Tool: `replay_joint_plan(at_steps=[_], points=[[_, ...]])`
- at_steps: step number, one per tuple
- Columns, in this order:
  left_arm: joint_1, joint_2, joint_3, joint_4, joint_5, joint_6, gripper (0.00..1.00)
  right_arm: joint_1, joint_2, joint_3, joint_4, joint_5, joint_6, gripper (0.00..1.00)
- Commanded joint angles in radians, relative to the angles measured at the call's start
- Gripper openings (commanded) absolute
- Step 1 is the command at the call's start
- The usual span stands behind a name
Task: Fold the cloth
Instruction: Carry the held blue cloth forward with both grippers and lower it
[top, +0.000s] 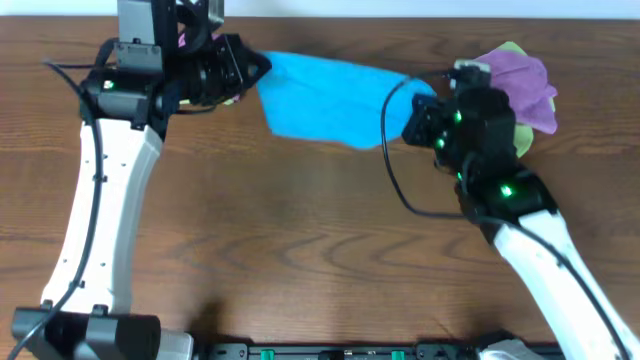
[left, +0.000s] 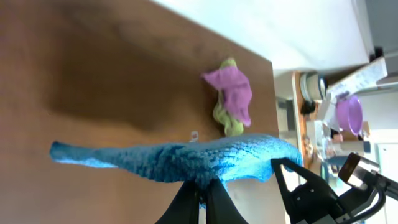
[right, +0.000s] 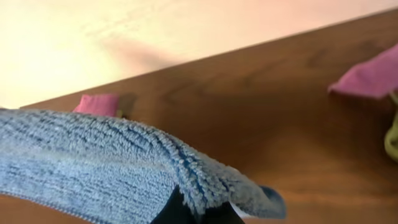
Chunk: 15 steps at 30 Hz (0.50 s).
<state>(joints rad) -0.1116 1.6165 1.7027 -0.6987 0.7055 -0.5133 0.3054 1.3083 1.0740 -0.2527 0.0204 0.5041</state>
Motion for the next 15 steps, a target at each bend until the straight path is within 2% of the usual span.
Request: replay_joint_plan(at_steps=[1,10,15], points=[[-0.008,0.054,0.014,0.068,-0.063,-0.019,0.06,-0.029,0.089,0.065,0.035,-0.002,-0.051,0.01],[-0.006,0.204,0.014,0.282,-0.086,-0.017,0.06,-0.059,0.321,0.209,0.111,-0.002,-0.076,0.01],[-0.006,0.247,0.014,0.275,-0.084,0.017,0.06,-0.06,0.379,0.232,0.132,-0.003,-0.077,0.01]])
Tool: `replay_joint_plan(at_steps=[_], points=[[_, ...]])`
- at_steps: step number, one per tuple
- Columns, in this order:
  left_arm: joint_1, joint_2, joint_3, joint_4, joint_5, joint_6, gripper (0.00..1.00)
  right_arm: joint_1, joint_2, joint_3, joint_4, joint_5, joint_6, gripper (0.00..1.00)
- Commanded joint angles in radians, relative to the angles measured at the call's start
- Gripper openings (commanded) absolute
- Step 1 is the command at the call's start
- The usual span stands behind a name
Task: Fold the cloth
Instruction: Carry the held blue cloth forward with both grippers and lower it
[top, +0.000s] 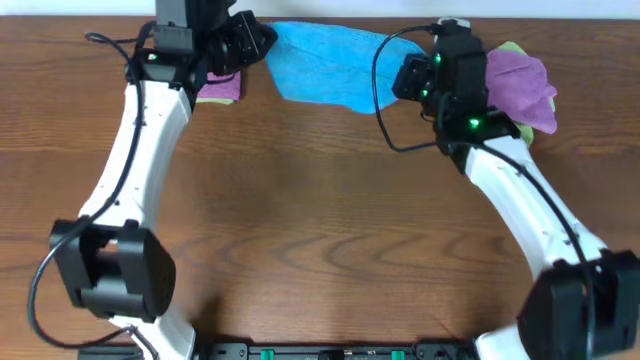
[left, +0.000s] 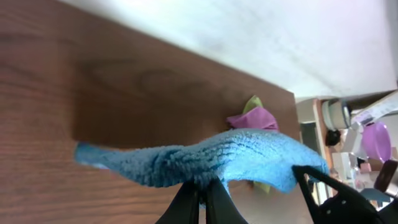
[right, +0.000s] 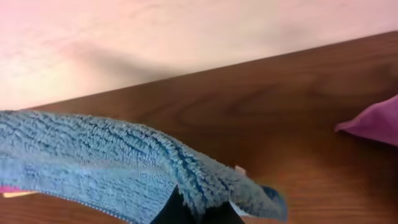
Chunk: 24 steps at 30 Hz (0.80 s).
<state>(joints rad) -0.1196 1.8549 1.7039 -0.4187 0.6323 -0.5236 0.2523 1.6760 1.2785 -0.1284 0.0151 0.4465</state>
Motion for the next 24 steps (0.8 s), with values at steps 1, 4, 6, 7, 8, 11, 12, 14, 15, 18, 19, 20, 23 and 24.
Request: replay_joint_plan(at_steps=[1,4,6,7,8,11,12,14,15,18,19,20,23,24], points=[[0.002,0.009,0.013,-0.021,-0.011,0.043,0.06,-0.007,0.012,0.027,0.014,0.003,-0.027,0.01],[0.001,0.008,0.013,-0.071,-0.006,0.072,0.06,-0.007,0.012,0.027,0.014,-0.003,-0.044,0.01],[0.001,0.008,0.013,-0.125,-0.003,0.093,0.06,-0.007,0.012,0.027,-0.011,-0.035,-0.043,0.01],[0.001,0.008,0.013,-0.152,-0.004,0.108,0.06,-0.007,0.012,0.027,-0.029,-0.044,-0.043,0.01],[0.001,0.008,0.013,-0.187,-0.003,0.126,0.06,-0.006,0.012,0.027,-0.055,-0.051,-0.043,0.01],[0.002,0.008,0.013,-0.306,-0.003,0.185,0.06,0.001,0.01,0.027,-0.141,-0.117,-0.043,0.01],[0.002,0.008,0.013,-0.338,-0.004,0.206,0.06,0.002,0.006,0.027,-0.167,-0.138,-0.043,0.01],[0.002,0.008,0.013,-0.411,-0.004,0.259,0.06,0.003,-0.005,0.027,-0.244,-0.162,-0.043,0.01],[0.002,0.008,0.013,-0.436,-0.004,0.268,0.06,0.003,-0.008,0.027,-0.273,-0.162,-0.043,0.01],[0.005,0.008,0.013,-0.537,-0.008,0.3,0.06,0.003,-0.027,0.027,-0.405,-0.162,-0.04,0.01],[0.005,0.008,0.012,-0.573,-0.009,0.311,0.06,0.003,-0.034,0.027,-0.451,-0.162,-0.04,0.01],[0.006,0.008,0.011,-0.597,-0.011,0.313,0.06,0.004,-0.04,0.027,-0.487,-0.162,-0.041,0.01],[0.006,0.008,-0.007,-0.65,-0.015,0.316,0.06,0.003,-0.054,0.027,-0.589,-0.167,-0.045,0.01],[0.006,0.008,-0.018,-0.662,-0.015,0.319,0.06,0.003,-0.055,0.027,-0.613,-0.177,-0.056,0.01]])
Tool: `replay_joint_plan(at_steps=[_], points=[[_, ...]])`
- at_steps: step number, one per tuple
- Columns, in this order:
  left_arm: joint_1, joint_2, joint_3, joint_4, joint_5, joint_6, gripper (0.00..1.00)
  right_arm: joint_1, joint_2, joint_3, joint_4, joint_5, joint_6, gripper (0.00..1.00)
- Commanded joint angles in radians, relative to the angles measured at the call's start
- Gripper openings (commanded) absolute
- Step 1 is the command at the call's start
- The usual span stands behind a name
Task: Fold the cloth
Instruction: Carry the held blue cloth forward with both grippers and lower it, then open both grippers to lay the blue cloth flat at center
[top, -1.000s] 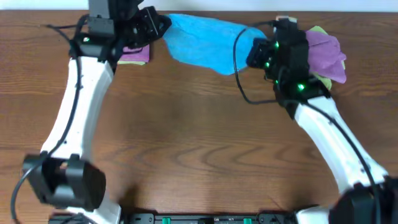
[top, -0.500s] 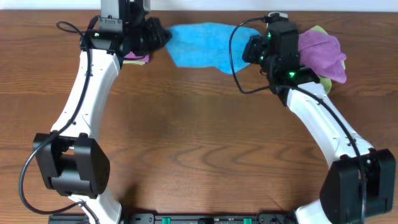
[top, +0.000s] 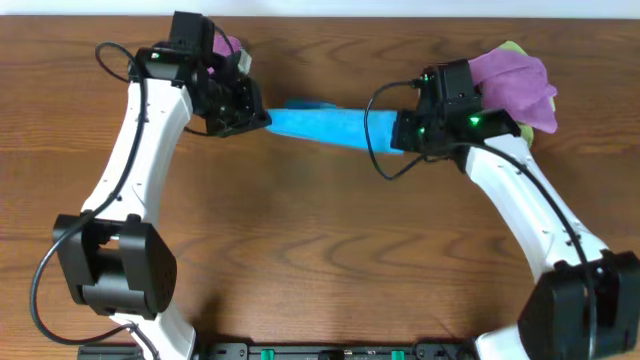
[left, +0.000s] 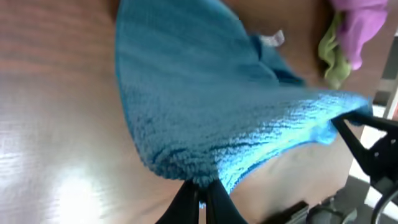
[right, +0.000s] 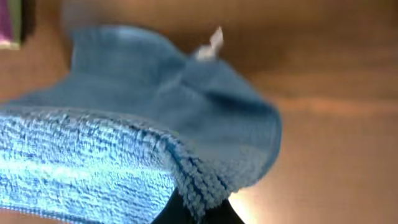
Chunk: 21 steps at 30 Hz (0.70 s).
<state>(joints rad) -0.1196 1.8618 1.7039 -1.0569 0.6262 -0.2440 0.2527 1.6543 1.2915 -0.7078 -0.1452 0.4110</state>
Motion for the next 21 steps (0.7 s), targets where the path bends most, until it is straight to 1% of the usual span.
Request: replay_joint_plan(at_steps=[1,5,9,16,21], points=[[0.007,0.002,-0.033,-0.037,-0.009,0.04,0.06,0.003,-0.035,0.014,-0.061,-0.029,-0.031,0.01],[0.008,0.001,-0.138,-0.062,-0.008,0.051,0.06,0.003,-0.035,0.013,-0.169,-0.047,-0.051,0.01],[0.008,0.001,-0.238,-0.06,-0.005,0.079,0.06,0.003,-0.035,0.002,-0.224,-0.047,-0.08,0.01],[0.008,0.001,-0.333,-0.061,-0.005,0.122,0.06,0.003,-0.036,-0.119,-0.226,-0.06,-0.086,0.01],[0.008,0.001,-0.4,-0.058,-0.005,0.154,0.06,0.003,-0.053,-0.226,-0.185,-0.081,-0.077,0.01]])
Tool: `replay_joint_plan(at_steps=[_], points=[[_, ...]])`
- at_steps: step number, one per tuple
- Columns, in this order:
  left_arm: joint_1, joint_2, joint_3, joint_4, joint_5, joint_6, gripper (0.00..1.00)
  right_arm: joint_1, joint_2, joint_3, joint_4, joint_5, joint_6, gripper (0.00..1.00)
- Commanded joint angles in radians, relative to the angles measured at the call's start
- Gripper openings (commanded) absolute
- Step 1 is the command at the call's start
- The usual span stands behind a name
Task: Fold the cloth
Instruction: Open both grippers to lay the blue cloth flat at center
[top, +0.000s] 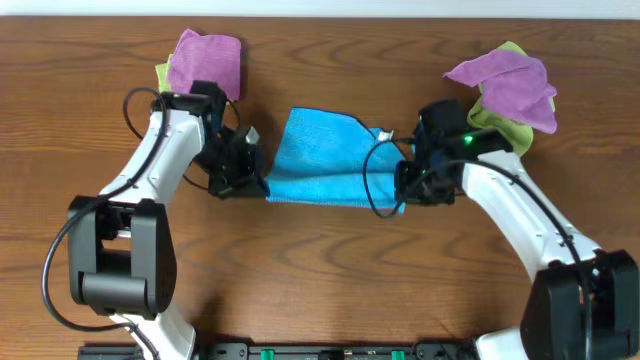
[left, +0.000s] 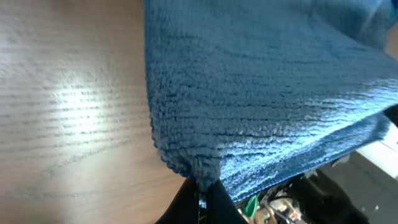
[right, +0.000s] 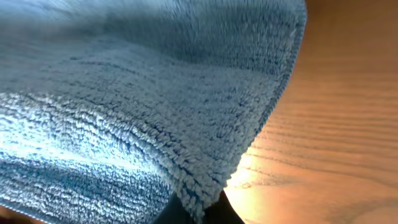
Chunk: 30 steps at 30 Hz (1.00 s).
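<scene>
The blue cloth (top: 325, 160) lies folded over itself on the brown table, its near edge stretched between both grippers. My left gripper (top: 258, 186) is shut on the cloth's near left corner (left: 198, 169). My right gripper (top: 402, 192) is shut on the near right corner (right: 199, 198). Both wrist views are filled by blue terry pile (left: 261, 81) (right: 124, 93) just above the wood, with the black fingertips pinched on the doubled edge at the bottom of each view.
A purple cloth on a green one (top: 205, 62) lies at the back left. A second purple and green heap (top: 510, 85) sits at the back right, close behind my right arm. The wooden table (top: 320, 290) stretches toward the front.
Both grippers have moved toward the front of the table and lower. The cloth, then a narrow band hanging between them, now lies spread in a doubled layer on the wood.
Both grippers held the blue cloth by its corners, stretched in the air near the table's back edge. Then it was farther back still. Then the held edge was nearer the middle, cloth trailing behind. Now that edge is toward the front and the cloth lies doubled.
</scene>
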<state>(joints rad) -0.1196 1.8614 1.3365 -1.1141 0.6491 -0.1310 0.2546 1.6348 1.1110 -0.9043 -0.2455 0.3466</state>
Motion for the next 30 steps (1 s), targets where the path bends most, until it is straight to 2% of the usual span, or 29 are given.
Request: replay_joint_plan(at_steps=[1,7,16,17,18,19,23,24,28,30], points=[[0.008,0.001,-0.047,0.001,-0.028,0.043,0.06,0.002,-0.04,-0.063,0.019,0.019,-0.009,0.02],[0.008,0.001,-0.115,0.023,-0.029,0.058,0.06,0.001,-0.095,-0.141,0.034,0.02,-0.003,0.02],[0.008,0.001,-0.122,-0.016,-0.066,0.102,0.06,0.002,-0.113,-0.186,-0.011,0.02,0.013,0.02],[0.008,0.001,-0.122,-0.019,-0.079,0.102,0.06,0.001,-0.113,-0.186,-0.017,0.021,0.016,0.14],[0.008,0.001,-0.122,-0.023,-0.093,0.102,0.06,0.002,-0.113,-0.186,-0.023,0.02,0.016,0.37],[0.008,0.001,-0.122,-0.027,-0.108,0.102,0.1,0.002,-0.113,-0.186,-0.032,0.021,0.016,0.54],[0.008,0.001,-0.122,-0.038,-0.141,0.101,0.4,0.002,-0.113,-0.186,-0.057,0.032,0.015,0.91],[0.008,0.001,-0.122,-0.038,-0.14,0.101,0.49,0.002,-0.113,-0.186,-0.058,0.032,0.015,0.93],[0.008,0.001,-0.122,-0.05,-0.144,0.102,0.61,0.002,-0.122,-0.186,-0.06,0.032,0.015,0.94],[0.008,0.001,-0.122,-0.056,-0.159,0.102,0.64,0.002,-0.138,-0.186,-0.058,0.032,0.015,0.94]])
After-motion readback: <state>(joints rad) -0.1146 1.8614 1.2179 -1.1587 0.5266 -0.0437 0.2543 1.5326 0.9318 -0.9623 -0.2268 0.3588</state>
